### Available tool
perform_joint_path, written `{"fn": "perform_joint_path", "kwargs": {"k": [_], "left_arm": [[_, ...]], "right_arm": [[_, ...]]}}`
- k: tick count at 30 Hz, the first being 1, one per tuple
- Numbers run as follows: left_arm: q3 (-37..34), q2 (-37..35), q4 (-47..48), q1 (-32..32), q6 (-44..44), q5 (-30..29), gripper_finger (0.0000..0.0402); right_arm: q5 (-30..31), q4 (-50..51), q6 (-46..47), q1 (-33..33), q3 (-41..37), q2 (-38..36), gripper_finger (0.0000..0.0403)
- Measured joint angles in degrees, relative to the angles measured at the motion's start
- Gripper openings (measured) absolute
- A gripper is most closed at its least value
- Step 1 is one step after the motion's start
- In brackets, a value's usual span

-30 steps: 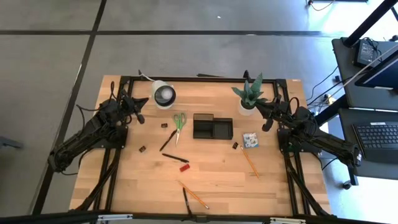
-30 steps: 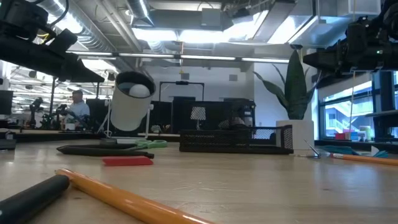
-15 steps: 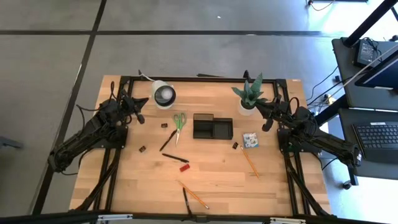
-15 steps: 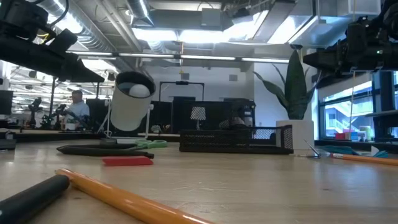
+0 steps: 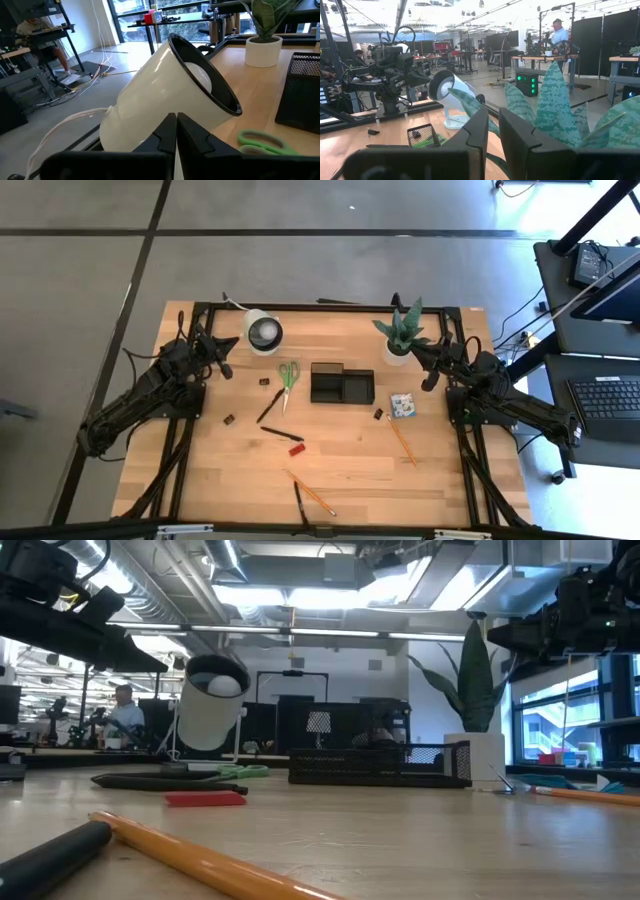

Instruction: Pick and place office supplies into organizer

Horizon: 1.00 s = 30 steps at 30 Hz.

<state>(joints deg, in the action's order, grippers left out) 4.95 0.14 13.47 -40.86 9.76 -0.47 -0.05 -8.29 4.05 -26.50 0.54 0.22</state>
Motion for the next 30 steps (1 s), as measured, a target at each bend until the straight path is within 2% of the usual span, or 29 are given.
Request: {"fn": "perform_joint_path", "kwargs": {"k": [12, 18, 23, 26, 30], "left_arm": [[0.00, 0.00, -0.01, -0.01, 0.10, 0.00, 0.0008], [0.00, 0.00, -0.22, -0.13, 13.01, -5.77, 0.0006], [0.00, 0.00, -0.28, -0.13, 19.70, -6.47, 0.0008], [0.00, 0.00, -0.30, -0.13, 18.57, -6.40, 0.0007], [0.00, 0.00, -0.33, -0.13, 11.66, -5.48, 0.0006]], "right_arm": [[0.00, -0.01, -0.01, 0.00, 0.01, 0.00, 0.0051], [0.01, -0.01, 0.00, 0.00, 0.01, 0.00, 0.0051], [0.00, -0.02, 0.35, -0.01, -0.01, -0.01, 0.0051], [0.01, 0.00, 2.30, 0.00, 0.01, -0.01, 0.0051], [0.01, -0.01, 6.74, -0.01, 0.01, 0.00, 0.0051]]}}
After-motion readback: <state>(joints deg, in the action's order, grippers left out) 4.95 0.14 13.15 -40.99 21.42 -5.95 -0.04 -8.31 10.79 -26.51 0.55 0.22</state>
